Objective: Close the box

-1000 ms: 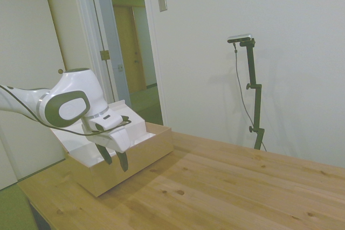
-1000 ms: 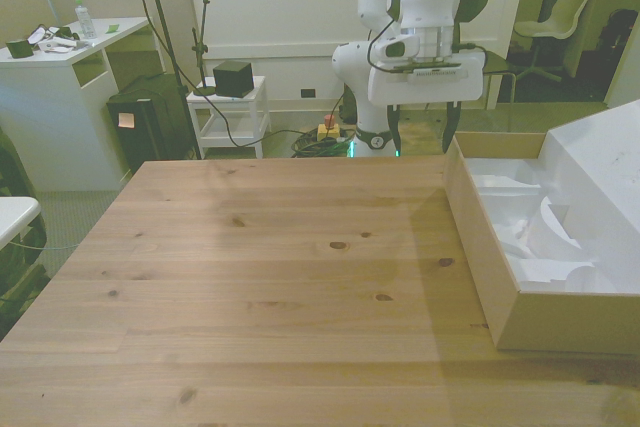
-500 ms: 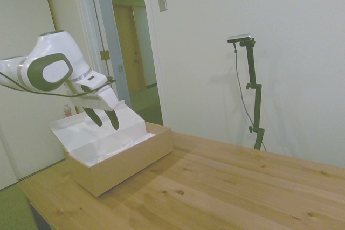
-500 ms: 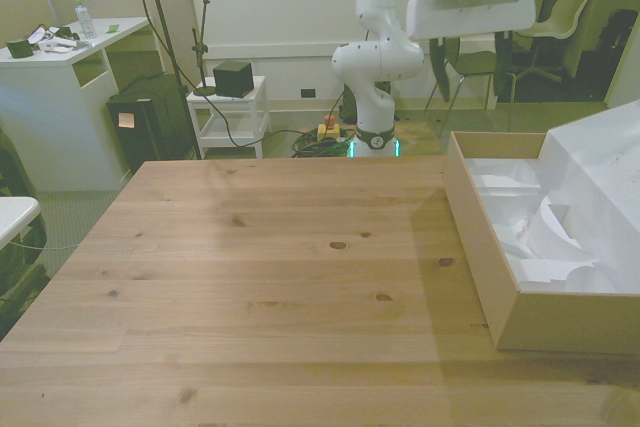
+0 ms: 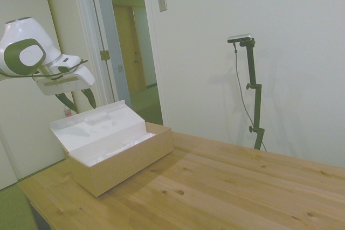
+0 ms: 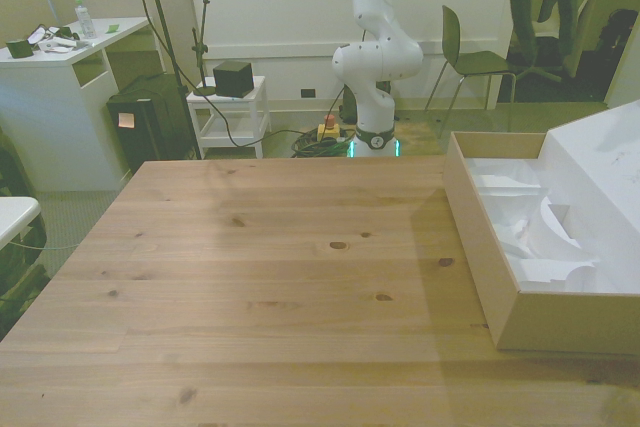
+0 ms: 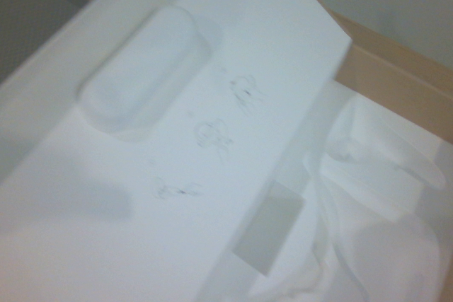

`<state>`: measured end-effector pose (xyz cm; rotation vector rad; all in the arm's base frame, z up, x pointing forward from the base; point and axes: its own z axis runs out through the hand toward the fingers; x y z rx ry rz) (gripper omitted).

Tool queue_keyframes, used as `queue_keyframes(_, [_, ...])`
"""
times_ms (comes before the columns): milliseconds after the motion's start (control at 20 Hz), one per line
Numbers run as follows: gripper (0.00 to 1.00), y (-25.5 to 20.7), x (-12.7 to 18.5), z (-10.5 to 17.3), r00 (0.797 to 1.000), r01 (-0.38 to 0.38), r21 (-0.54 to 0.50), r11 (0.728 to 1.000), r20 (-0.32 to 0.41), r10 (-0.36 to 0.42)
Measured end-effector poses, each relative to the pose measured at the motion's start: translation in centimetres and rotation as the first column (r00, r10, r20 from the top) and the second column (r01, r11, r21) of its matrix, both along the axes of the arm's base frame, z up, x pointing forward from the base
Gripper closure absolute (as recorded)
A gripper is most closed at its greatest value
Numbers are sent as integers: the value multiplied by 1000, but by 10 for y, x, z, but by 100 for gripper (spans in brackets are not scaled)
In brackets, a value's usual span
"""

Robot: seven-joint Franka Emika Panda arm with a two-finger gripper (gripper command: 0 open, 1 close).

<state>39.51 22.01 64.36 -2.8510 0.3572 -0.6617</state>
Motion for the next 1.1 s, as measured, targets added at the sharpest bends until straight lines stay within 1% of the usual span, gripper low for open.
queue_keyframes(150, [0, 43, 5, 10, 997, -78, -40, 996, 6, 78])
queue_keyframes(250, [0, 67, 13, 9, 992, -125, -88, 988, -9, 124])
queue_keyframes(450, [0, 112, 30, -6, 979, -204, -205, 957, -35, 202])
queue_keyframes(550, [0, 138, 33, -15, 971, -236, -247, 940, -35, 235])
queue_keyframes(850, [0, 204, 35, -35, 949, -315, -298, 901, -71, 308])
queue_keyframes(1000, [0, 227, 46, -53, 937, -347, -333, 877, -91, 336])
queue_keyframes(1100, [0, 235, 60, -66, 936, -351, -344, 871, -103, 336])
